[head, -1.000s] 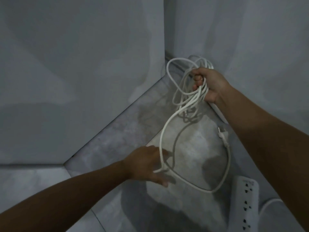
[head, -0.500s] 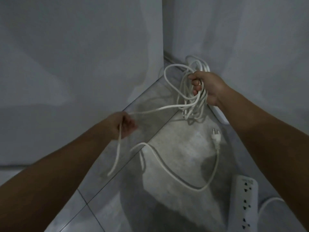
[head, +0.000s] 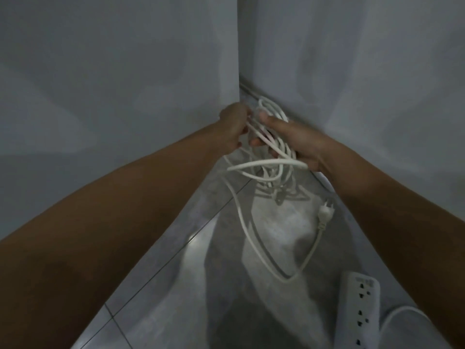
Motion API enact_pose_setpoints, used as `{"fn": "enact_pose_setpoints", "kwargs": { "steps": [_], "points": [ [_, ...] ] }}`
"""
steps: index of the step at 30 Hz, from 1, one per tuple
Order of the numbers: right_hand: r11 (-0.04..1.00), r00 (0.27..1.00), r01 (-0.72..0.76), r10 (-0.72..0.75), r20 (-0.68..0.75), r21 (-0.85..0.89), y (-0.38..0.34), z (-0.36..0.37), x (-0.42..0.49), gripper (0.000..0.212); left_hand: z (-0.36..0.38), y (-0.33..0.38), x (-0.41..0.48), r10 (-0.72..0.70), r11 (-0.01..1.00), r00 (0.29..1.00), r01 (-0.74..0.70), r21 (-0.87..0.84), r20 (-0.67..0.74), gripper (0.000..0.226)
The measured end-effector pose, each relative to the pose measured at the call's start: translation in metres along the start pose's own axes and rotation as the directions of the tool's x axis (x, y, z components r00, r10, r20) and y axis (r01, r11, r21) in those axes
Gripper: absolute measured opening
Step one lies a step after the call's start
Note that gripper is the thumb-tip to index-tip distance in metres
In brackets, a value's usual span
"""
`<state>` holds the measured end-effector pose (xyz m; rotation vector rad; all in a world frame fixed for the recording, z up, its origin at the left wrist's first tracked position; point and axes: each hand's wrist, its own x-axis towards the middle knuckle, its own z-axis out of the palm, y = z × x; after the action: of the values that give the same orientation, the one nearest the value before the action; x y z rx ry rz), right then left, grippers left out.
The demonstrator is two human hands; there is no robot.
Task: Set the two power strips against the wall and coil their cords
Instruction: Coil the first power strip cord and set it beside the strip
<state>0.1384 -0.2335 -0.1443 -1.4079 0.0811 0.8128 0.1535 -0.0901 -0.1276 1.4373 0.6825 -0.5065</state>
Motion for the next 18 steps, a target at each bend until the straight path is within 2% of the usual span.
{"fn": "enact_pose_setpoints", "kwargs": {
  "steps": [3, 5, 9, 12, 15, 16, 18],
  "points": [
    [0.994, 0.999, -0.030, 0.033, 0.031, -0.109, -0.004, -0.002, -0.001, 0.006, -0.003, -0.005, 0.003, 0.017, 0.998, 1.000, -0.018, 0.060, 0.022, 0.016],
    [0.983, 0.997, -0.074, 0.076, 0.003, -0.167, -0.005, -0.004, 0.004, 0.009, -0.008, -0.003, 0.006, 0.027, 0.996, 0.999, -0.031, 0.086, 0.045, 0.019],
    [0.989, 0.991, -0.136, 0.135, -0.016, -0.057, -0.010, -0.002, 0.010, 0.014, -0.024, 0.002, 0.009, 0.217, 0.965, 0.976, -0.210, 0.158, -0.030, 0.040],
    [0.991, 0.989, -0.119, 0.123, -0.077, 0.057, -0.010, -0.003, 0.014, 0.016, -0.035, -0.011, -0.001, 0.390, 0.825, 0.920, -0.329, 0.460, -0.043, 0.051],
    [0.992, 0.989, -0.090, 0.099, -0.108, 0.091, -0.007, -0.001, 0.017, 0.021, -0.047, -0.040, -0.012, 0.256, 0.754, 0.963, -0.251, 0.607, 0.079, 0.048],
    [0.992, 0.988, -0.082, 0.094, -0.121, 0.099, -0.006, 0.001, 0.018, 0.022, -0.052, -0.052, -0.013, 0.228, 0.740, 0.971, -0.217, 0.637, 0.067, 0.044],
    [0.988, 0.986, -0.079, 0.097, -0.135, 0.135, -0.005, 0.004, 0.018, 0.022, -0.067, -0.074, -0.015, 0.197, 0.745, 0.977, -0.098, 0.660, -0.078, 0.037]
  ]
}}
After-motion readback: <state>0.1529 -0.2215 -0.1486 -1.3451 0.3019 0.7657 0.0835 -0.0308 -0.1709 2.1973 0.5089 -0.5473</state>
